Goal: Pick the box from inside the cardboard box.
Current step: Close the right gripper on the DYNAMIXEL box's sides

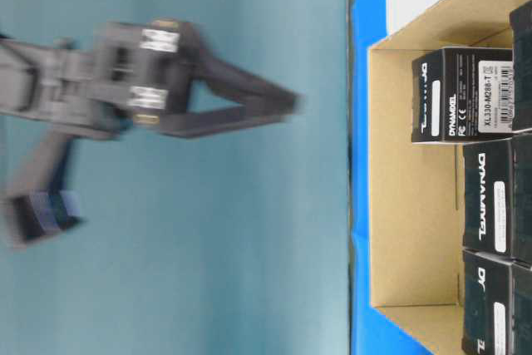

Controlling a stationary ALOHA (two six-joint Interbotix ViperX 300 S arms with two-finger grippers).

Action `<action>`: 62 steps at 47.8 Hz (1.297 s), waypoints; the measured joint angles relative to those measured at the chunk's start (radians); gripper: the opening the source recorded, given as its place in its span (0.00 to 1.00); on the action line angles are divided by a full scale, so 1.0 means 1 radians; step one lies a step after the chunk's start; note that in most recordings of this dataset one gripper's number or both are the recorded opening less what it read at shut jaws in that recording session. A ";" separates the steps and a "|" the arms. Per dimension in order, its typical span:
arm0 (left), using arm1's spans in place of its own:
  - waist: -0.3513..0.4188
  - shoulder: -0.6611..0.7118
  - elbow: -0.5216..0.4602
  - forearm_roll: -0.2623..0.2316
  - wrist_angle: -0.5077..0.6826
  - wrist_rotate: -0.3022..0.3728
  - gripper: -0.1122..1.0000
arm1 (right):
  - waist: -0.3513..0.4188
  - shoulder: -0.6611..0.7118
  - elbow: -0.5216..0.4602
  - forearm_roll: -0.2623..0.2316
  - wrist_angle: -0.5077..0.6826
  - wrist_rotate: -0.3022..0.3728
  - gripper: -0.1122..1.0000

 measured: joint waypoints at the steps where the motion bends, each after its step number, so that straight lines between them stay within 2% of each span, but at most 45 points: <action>1: 0.000 0.000 0.000 0.000 0.000 0.000 0.04 | -0.003 -0.005 -0.011 0.000 0.012 0.000 0.99; 23: 0.000 -0.003 -0.002 -0.002 0.005 0.000 0.04 | -0.012 -0.034 -0.244 0.002 0.239 0.000 0.99; 35: 0.000 -0.017 -0.005 0.000 0.031 0.000 0.04 | -0.012 -0.025 -0.324 0.002 0.268 0.000 0.99; 50: 0.000 -0.034 -0.006 0.000 0.046 0.000 0.04 | -0.011 -0.021 -0.316 0.002 0.268 0.000 0.99; 62: -0.003 -0.035 -0.006 -0.002 0.046 0.000 0.04 | -0.009 -0.015 -0.175 -0.009 0.172 -0.003 0.99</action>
